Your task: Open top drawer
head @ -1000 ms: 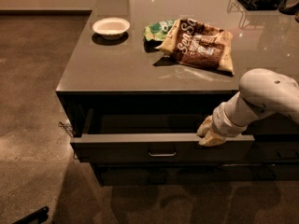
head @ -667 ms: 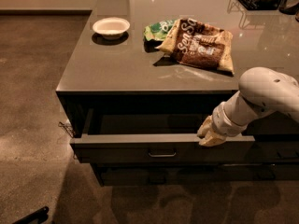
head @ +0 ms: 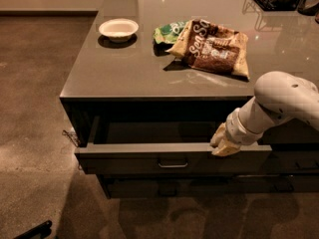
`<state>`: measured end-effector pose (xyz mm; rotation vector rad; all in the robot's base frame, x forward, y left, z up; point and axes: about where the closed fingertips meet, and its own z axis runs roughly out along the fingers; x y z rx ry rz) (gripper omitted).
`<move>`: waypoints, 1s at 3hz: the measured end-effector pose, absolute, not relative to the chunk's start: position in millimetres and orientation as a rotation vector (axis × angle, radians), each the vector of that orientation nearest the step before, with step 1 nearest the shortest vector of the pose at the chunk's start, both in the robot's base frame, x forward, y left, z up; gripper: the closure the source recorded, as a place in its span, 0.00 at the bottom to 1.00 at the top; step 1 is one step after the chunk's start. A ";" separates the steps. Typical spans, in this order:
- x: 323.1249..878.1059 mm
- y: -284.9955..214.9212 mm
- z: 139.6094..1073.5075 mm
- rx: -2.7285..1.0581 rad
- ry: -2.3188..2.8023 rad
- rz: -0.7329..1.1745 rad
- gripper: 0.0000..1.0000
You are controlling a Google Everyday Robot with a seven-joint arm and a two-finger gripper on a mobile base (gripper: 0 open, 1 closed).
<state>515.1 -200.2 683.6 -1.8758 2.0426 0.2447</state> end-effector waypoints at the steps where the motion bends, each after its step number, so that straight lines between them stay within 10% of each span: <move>1: 514.7 -199.4 682.7 -1.878 2.042 0.247 0.36; 3: 514.2 -198.2 681.4 -1.882 2.042 0.251 0.00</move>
Offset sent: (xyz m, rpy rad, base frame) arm -0.0004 0.0008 -0.0009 0.0001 0.0019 0.0018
